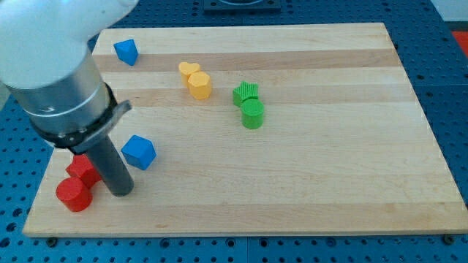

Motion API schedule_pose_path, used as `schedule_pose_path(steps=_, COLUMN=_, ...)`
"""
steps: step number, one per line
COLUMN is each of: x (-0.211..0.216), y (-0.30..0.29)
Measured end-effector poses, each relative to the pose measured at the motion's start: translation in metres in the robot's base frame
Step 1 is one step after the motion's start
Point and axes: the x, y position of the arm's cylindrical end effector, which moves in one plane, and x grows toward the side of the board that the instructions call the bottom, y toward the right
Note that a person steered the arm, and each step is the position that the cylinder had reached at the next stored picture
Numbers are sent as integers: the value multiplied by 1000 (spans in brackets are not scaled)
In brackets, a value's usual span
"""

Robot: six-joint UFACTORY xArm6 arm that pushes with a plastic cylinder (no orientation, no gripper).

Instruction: Move blue cube into the yellow heart

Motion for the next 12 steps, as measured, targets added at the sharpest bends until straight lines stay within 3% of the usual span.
schedule_pose_path(steps=4, x=-31, y=-2)
schedule_pose_path(steps=8, x=-18, y=23)
schedule_pose_path(steps=9, x=-59, y=24)
schedule_pose_path(steps=10, x=-136, y=24)
schedule_pose_path(steps=12, x=-152, y=24)
